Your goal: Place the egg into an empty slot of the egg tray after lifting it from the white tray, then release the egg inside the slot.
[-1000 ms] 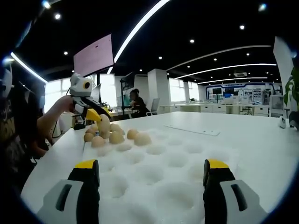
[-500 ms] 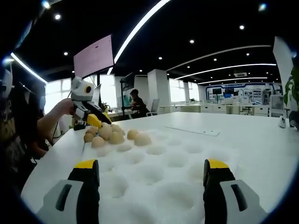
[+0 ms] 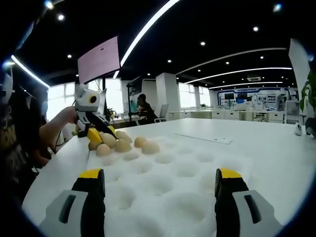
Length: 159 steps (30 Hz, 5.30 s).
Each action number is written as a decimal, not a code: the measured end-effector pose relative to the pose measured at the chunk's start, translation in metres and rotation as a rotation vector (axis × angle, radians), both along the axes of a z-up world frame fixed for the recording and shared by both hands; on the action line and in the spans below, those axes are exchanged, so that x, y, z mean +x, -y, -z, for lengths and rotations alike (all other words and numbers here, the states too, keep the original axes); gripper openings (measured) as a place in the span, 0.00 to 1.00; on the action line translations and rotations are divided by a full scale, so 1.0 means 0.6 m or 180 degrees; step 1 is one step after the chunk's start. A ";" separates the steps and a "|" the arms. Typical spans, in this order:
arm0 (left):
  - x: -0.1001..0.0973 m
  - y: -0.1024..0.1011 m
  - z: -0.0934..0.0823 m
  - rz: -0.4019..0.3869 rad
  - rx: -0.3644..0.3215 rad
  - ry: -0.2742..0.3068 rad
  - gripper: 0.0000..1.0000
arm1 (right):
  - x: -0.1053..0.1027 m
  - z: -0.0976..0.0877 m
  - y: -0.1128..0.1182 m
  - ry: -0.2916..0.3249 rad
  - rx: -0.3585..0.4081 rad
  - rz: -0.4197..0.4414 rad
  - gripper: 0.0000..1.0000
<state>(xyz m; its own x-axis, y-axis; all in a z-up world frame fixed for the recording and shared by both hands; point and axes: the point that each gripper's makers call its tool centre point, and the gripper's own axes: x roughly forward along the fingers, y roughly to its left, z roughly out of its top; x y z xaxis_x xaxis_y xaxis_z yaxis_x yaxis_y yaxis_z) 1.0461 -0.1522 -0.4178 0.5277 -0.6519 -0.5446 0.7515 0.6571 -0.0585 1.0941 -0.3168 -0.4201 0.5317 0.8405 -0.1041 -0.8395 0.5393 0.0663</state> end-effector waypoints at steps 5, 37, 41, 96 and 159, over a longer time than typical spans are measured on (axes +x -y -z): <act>-0.003 -0.001 0.000 -0.0046 0.0032 0.0059 0.31 | 0.000 0.000 0.000 0.0000 0.0001 0.0002 0.96; 0.027 -0.074 -0.052 -0.0337 -0.0116 0.0225 0.30 | -0.001 0.000 0.003 0.0003 0.0018 0.0016 0.96; 0.037 -0.097 -0.051 -0.0399 -0.0098 0.0230 0.30 | -0.001 0.000 0.003 0.0003 0.0021 0.0017 0.96; 0.051 -0.298 -0.023 -0.1150 -0.0123 -0.0053 0.18 | 0.003 -0.003 -0.001 0.0018 0.0077 0.0019 0.96; 0.123 -0.007 -0.140 0.0441 0.0355 0.0884 0.60 | 0.003 -0.002 0.000 0.0017 0.0061 0.0019 0.96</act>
